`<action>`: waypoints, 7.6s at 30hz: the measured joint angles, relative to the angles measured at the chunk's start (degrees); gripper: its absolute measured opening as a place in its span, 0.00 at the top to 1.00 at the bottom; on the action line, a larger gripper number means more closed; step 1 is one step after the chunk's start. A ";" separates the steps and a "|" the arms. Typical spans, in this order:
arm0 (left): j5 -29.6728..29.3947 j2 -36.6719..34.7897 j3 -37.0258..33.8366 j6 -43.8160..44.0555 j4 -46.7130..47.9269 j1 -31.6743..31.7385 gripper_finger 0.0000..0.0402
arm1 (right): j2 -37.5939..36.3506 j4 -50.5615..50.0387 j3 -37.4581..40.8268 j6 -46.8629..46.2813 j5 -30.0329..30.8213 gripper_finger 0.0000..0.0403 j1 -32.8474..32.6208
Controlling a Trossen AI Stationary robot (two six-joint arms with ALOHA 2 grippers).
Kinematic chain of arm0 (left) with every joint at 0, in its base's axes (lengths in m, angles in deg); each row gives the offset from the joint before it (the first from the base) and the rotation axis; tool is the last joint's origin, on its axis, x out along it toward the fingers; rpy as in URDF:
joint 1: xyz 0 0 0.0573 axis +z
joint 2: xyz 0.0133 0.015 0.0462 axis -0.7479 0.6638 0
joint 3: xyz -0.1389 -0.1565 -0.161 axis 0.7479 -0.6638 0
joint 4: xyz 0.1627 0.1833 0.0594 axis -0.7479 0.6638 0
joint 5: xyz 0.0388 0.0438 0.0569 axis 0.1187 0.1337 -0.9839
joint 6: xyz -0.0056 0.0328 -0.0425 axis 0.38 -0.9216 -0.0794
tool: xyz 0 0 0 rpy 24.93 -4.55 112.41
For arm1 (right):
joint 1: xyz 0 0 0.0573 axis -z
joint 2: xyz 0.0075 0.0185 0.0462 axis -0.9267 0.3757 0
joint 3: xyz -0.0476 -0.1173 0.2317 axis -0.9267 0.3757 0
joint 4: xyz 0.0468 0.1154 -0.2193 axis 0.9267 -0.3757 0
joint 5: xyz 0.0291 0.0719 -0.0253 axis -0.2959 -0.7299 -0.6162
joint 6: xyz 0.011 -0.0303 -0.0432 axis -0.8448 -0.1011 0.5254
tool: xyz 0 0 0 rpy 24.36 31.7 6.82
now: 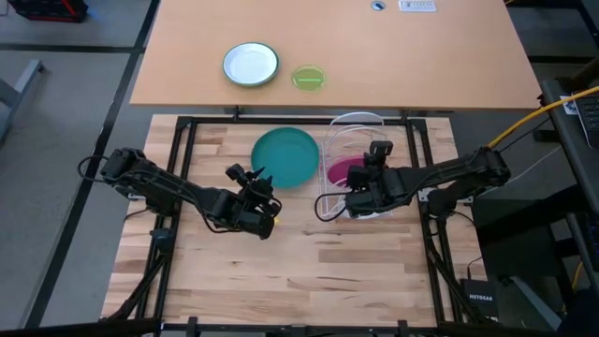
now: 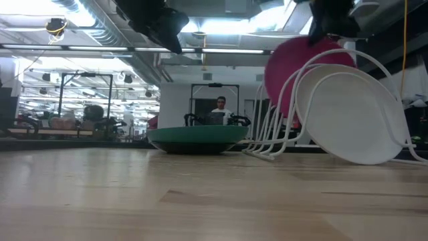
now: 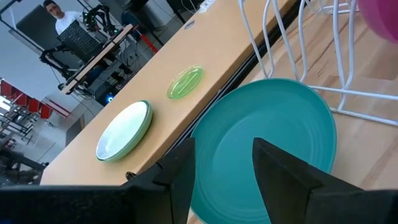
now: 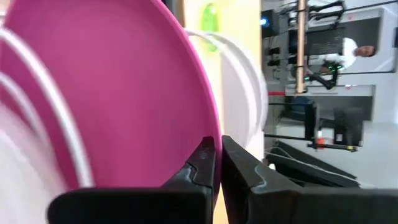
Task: Sort dishes
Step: Put the pink plate in the dish rack, then put the dark blue plate in the dish rack
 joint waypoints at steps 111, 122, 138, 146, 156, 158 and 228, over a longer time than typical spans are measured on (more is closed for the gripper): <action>56.02 8.17 -12.92 -47.71 -28.65 25.18 0.80 | 0.01 26.90 -7.33 33.93 -31.01 0.71 15.41; 48.46 7.59 -12.83 -50.01 -29.07 22.31 0.99 | 0.00 34.56 -7.32 33.83 -23.44 0.71 16.79; 13.73 6.84 -12.39 -51.28 -28.52 5.64 1.00 | 0.00 46.51 -7.32 33.69 -49.91 0.71 35.03; 0.22 6.84 -12.37 -56.77 -29.48 1.70 1.00 | 0.11 50.52 -7.32 28.76 -61.37 0.71 38.49; 0.06 6.84 -12.33 -61.91 -34.26 1.74 1.00 | 0.12 53.21 -7.32 27.83 -72.31 0.71 38.23; -0.14 6.84 -12.33 -63.30 -35.86 1.70 1.00 | 0.13 53.23 -7.32 26.10 -72.30 0.71 38.29; -2.16 6.86 -12.46 -86.90 -50.28 0.83 1.00 | 4.36 54.06 -7.14 13.75 -61.83 0.73 38.23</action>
